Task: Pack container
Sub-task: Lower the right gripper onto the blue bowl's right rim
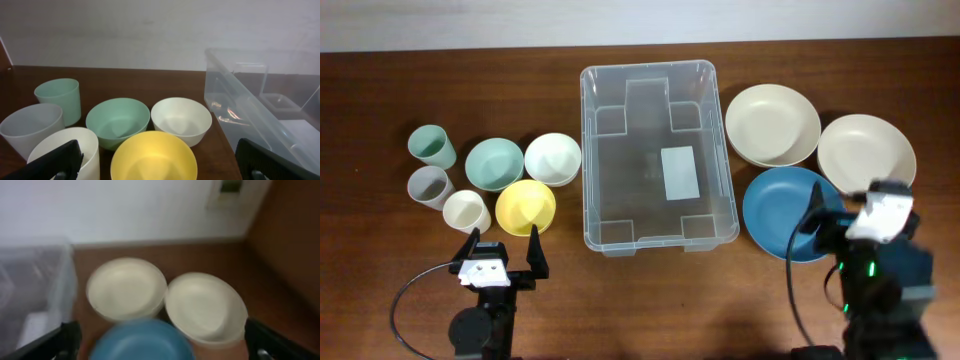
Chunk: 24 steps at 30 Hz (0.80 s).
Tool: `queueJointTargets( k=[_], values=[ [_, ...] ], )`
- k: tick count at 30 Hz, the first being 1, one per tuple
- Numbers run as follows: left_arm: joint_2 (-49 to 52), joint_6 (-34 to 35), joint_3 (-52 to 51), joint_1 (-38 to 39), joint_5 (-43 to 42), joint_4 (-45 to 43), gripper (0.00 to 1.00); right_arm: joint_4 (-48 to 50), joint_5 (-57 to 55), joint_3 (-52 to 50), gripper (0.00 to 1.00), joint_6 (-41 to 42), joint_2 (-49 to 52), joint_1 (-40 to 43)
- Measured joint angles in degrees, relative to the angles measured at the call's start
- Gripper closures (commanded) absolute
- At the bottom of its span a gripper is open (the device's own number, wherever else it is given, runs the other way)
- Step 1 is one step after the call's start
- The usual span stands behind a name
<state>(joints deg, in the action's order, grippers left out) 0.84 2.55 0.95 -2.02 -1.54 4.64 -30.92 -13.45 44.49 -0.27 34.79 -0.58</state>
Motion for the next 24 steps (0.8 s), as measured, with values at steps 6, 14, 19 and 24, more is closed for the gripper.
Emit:
queueJointTargets(
  k=[6, 14, 19, 24],
  values=[
    [0.0, 0.0, 0.0, 0.0, -0.02, -0.04, 0.0, -12.31, 6.38, 12.46, 0.01, -2.64, 14.49, 7.06],
    [0.0, 0.0, 0.0, 0.0, -0.02, -0.04, 0.0, -17.64, 22.67, 13.84, 0.01, -3.13, 16.7, 24.57],
    [0.0, 0.0, 0.0, 0.0, 0.0, -0.04, 0.0, -19.8, 25.55, 13.84, 0.01, -0.7, 16.81, 34.93],
    [0.0, 0.0, 0.0, 0.0, 0.0, -0.04, 0.0, -17.86, 28.02, 11.8, 0.01, 0.35, 20.24, 37.73]
  ],
)
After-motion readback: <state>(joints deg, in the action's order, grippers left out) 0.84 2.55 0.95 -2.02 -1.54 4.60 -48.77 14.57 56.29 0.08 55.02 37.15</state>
